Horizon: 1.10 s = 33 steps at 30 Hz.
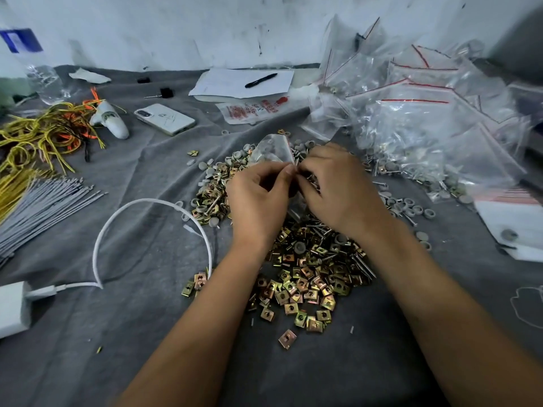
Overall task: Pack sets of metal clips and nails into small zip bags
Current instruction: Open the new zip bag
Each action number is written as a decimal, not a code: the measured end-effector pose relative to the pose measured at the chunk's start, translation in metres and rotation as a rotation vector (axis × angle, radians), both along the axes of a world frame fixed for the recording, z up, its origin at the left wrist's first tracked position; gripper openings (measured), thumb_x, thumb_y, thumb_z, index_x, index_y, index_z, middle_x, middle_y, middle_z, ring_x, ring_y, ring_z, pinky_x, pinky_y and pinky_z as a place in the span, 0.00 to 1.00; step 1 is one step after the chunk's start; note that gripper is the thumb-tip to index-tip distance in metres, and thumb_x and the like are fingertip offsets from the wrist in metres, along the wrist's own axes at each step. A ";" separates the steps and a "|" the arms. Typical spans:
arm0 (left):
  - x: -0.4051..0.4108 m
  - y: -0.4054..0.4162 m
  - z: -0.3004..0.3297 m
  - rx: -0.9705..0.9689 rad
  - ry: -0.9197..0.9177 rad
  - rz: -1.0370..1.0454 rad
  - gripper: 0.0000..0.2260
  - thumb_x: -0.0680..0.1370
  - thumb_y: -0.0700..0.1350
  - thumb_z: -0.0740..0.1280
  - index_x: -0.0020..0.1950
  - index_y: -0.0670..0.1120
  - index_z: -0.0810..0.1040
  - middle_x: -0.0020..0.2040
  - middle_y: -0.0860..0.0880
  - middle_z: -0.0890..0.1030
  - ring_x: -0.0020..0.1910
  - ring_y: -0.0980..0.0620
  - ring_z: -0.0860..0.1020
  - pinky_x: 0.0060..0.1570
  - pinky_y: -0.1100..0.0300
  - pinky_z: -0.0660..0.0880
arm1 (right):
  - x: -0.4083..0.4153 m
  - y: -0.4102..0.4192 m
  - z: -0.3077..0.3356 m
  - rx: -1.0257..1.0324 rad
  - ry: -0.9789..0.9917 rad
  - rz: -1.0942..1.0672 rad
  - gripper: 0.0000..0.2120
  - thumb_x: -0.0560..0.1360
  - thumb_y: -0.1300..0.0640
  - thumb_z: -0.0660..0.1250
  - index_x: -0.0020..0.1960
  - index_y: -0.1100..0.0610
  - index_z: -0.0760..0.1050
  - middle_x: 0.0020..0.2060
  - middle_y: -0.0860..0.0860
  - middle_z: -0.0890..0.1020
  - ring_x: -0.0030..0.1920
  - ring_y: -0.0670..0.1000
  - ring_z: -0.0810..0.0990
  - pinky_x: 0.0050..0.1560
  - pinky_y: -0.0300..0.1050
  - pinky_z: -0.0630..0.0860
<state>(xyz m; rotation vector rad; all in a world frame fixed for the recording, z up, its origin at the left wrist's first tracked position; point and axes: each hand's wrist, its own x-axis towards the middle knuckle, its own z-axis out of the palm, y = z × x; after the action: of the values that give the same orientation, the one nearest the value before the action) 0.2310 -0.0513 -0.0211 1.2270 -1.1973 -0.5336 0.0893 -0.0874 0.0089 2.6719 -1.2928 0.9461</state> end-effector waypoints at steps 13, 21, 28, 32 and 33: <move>-0.002 -0.001 -0.001 -0.009 -0.029 -0.031 0.03 0.79 0.42 0.74 0.49 0.44 0.88 0.42 0.49 0.87 0.42 0.49 0.86 0.46 0.44 0.84 | -0.008 0.004 -0.007 0.078 -0.262 0.070 0.06 0.78 0.61 0.71 0.44 0.61 0.86 0.36 0.53 0.81 0.36 0.50 0.77 0.39 0.43 0.70; 0.002 -0.003 0.001 0.052 0.082 -0.139 0.08 0.82 0.41 0.69 0.48 0.40 0.87 0.42 0.41 0.87 0.43 0.39 0.86 0.49 0.39 0.83 | -0.010 0.003 -0.010 0.191 -0.422 0.131 0.03 0.74 0.58 0.76 0.44 0.58 0.86 0.35 0.43 0.81 0.36 0.40 0.80 0.40 0.32 0.72; 0.008 -0.004 0.004 0.077 0.157 -0.182 0.07 0.82 0.37 0.68 0.47 0.41 0.86 0.41 0.42 0.87 0.40 0.45 0.86 0.43 0.53 0.84 | -0.013 -0.001 -0.012 0.295 -0.419 0.170 0.06 0.80 0.59 0.69 0.46 0.58 0.83 0.37 0.50 0.82 0.40 0.51 0.80 0.42 0.50 0.76; 0.008 -0.003 0.004 0.081 0.084 -0.170 0.05 0.80 0.38 0.72 0.51 0.37 0.86 0.44 0.41 0.87 0.44 0.42 0.87 0.49 0.44 0.85 | -0.014 -0.002 -0.013 0.299 -0.404 0.176 0.06 0.80 0.63 0.68 0.47 0.56 0.83 0.38 0.50 0.81 0.40 0.51 0.80 0.42 0.50 0.77; 0.008 -0.002 0.005 0.080 0.053 -0.173 0.04 0.79 0.38 0.73 0.51 0.38 0.87 0.44 0.42 0.87 0.45 0.42 0.87 0.50 0.43 0.84 | -0.014 -0.002 -0.012 0.297 -0.406 0.179 0.06 0.80 0.63 0.68 0.46 0.56 0.83 0.38 0.49 0.81 0.40 0.50 0.80 0.42 0.50 0.77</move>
<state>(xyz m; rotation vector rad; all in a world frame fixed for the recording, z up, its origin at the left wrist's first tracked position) 0.2386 -0.0534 -0.0163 1.1755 -1.2533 -0.7444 0.0750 -0.0898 -0.0035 2.9662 -1.3685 1.4934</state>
